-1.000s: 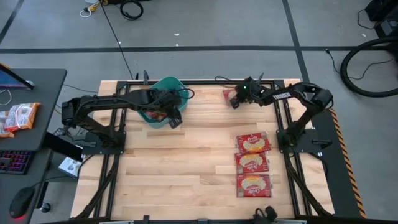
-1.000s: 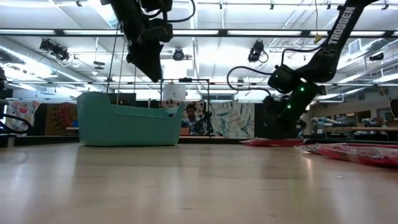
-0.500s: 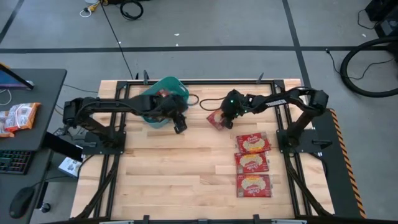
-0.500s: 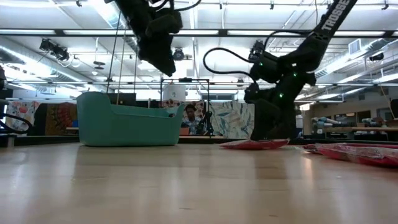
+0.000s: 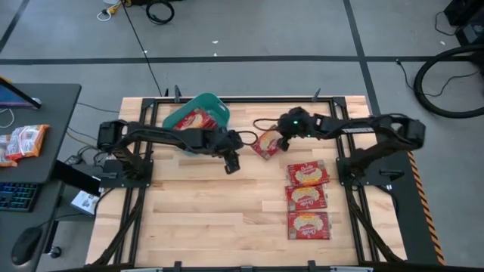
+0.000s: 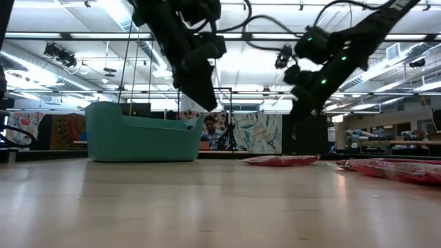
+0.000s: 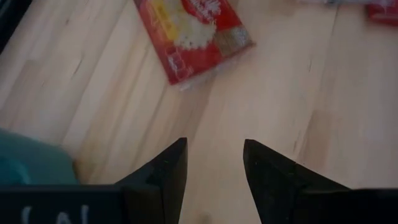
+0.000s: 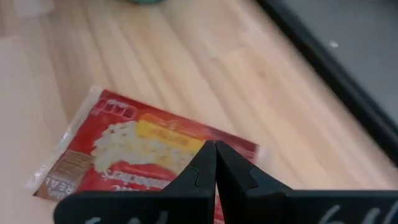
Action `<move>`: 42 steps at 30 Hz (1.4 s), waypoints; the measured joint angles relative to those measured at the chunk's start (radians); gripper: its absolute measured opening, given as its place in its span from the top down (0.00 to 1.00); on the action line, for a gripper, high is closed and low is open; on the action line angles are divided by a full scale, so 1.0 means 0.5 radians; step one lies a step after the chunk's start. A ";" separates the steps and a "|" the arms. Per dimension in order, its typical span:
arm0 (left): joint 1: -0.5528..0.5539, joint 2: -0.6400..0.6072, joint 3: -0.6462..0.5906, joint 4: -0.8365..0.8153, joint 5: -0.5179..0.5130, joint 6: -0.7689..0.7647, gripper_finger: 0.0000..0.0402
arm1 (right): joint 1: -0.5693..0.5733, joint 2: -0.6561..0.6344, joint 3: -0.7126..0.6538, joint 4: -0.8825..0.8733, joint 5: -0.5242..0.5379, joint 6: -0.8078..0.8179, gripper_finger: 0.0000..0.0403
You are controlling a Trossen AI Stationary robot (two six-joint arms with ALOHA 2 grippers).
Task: Sort popcorn bags into baskets
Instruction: Put the popcorn bag into the bin
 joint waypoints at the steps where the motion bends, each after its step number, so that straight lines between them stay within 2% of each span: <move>1: 0.000 0.017 0.000 0.033 0.000 0.005 0.60 | -0.022 -0.068 -0.038 0.008 0.003 0.000 0.98; 8: 0.002 0.160 0.004 0.204 0.006 0.013 0.60 | -0.132 -0.487 -0.245 0.047 0.026 0.023 0.98; 11: 0.008 0.216 0.007 0.290 0.019 0.018 0.60 | -0.147 -0.576 -0.284 0.020 0.018 0.039 0.98; 20: 0.039 0.568 0.323 0.307 0.022 0.096 0.60 | -0.159 -0.641 -0.298 0.043 0.047 0.021 0.98; 28: 0.133 0.852 0.601 0.307 0.022 0.237 0.60 | -0.157 -0.755 -0.320 0.061 0.320 0.009 0.98; 36: 0.202 0.988 0.645 0.435 0.021 0.352 0.60 | -0.154 -0.913 -0.383 0.090 0.338 0.006 0.98; 42: 0.182 0.985 0.652 0.078 0.053 0.376 0.60 | -0.154 -0.936 -0.384 0.047 0.301 0.007 0.98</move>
